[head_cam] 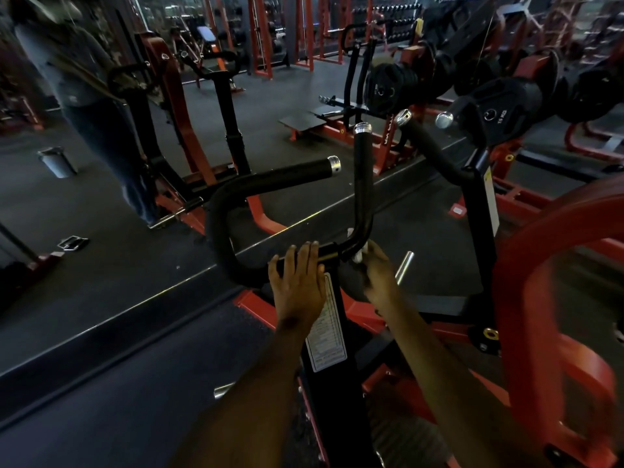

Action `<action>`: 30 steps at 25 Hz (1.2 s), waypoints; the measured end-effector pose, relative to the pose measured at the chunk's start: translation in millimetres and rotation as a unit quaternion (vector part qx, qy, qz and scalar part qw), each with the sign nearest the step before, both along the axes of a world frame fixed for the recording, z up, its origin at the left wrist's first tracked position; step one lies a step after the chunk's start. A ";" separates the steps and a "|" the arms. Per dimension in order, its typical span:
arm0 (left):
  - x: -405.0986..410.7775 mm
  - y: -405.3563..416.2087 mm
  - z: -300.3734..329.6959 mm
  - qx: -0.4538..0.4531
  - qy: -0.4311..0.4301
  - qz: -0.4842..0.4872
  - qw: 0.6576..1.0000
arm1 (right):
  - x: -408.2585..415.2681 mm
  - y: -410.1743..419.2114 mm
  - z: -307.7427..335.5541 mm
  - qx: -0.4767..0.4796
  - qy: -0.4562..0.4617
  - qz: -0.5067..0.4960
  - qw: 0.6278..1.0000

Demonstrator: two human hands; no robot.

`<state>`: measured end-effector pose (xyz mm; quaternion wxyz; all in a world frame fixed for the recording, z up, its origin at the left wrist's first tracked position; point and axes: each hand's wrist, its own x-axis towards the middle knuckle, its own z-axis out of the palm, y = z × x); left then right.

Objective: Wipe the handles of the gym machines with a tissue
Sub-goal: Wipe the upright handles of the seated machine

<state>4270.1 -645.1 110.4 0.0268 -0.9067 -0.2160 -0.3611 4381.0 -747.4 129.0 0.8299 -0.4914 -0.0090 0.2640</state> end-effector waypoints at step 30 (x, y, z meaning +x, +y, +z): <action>0.3 0.2 -1.6 -0.018 0.005 0.000 1.000 | -39.8 -35.3 10.7 -0.357 -0.578 -0.054 0.732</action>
